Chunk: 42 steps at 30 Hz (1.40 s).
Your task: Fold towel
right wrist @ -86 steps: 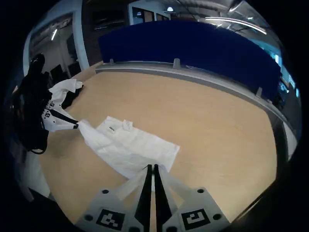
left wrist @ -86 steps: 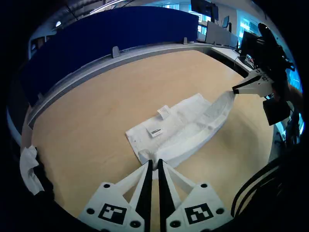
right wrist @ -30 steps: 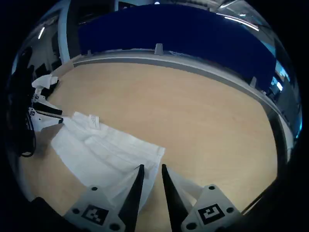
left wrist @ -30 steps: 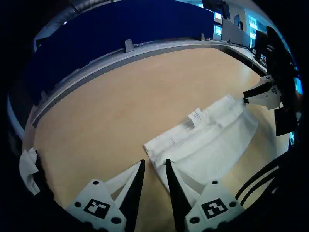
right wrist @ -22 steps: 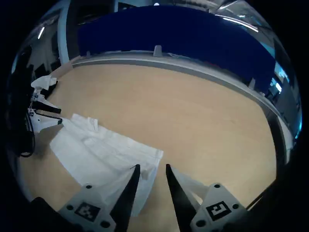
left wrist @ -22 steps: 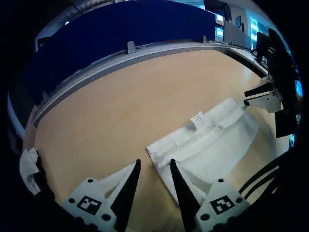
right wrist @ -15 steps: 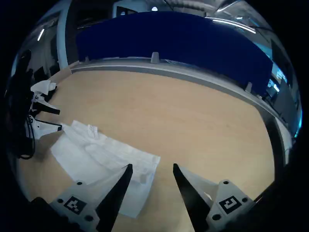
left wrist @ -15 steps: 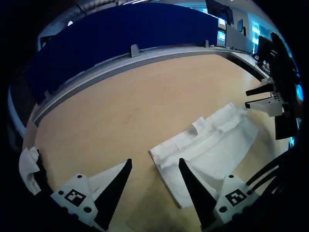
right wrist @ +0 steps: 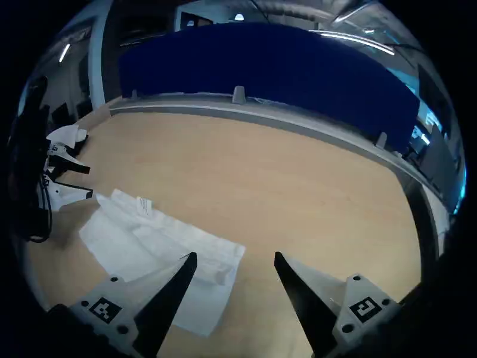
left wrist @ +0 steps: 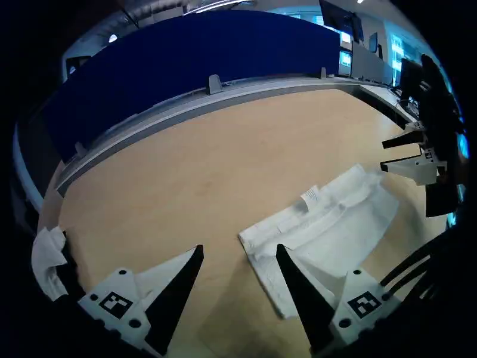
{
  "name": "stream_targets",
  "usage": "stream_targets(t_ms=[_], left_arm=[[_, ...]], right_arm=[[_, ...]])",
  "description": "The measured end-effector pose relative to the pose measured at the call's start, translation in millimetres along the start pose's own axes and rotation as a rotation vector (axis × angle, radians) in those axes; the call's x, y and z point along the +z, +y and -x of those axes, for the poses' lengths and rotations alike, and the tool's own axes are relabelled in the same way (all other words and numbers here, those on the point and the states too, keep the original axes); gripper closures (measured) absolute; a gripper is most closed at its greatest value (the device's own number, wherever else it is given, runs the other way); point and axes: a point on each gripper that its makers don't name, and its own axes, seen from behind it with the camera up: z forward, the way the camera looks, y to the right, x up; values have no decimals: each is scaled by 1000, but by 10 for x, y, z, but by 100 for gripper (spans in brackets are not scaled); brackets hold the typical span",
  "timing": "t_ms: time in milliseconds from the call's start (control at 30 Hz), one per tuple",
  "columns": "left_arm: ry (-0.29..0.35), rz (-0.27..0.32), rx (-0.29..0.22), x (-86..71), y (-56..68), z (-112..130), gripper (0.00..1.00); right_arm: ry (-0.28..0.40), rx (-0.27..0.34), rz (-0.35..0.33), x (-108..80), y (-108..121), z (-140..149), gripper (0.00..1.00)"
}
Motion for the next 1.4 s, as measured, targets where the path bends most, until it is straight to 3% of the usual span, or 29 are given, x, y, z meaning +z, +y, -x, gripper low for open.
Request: stream_targets(t_ms=[433,1000,1400], left_arm=[[1,-52,-66,-368,-138,281,10],[-11,-158,-196,-1012,-371,915,10],[-24,-203,-266,-1226,-488,1226,10]], right_arm=[[9,-41,-62,-50,-308,-49,0],[0,-144,-196,30,-1096,-104,0],[-32,-203,-291,57,-1622,58,0]])
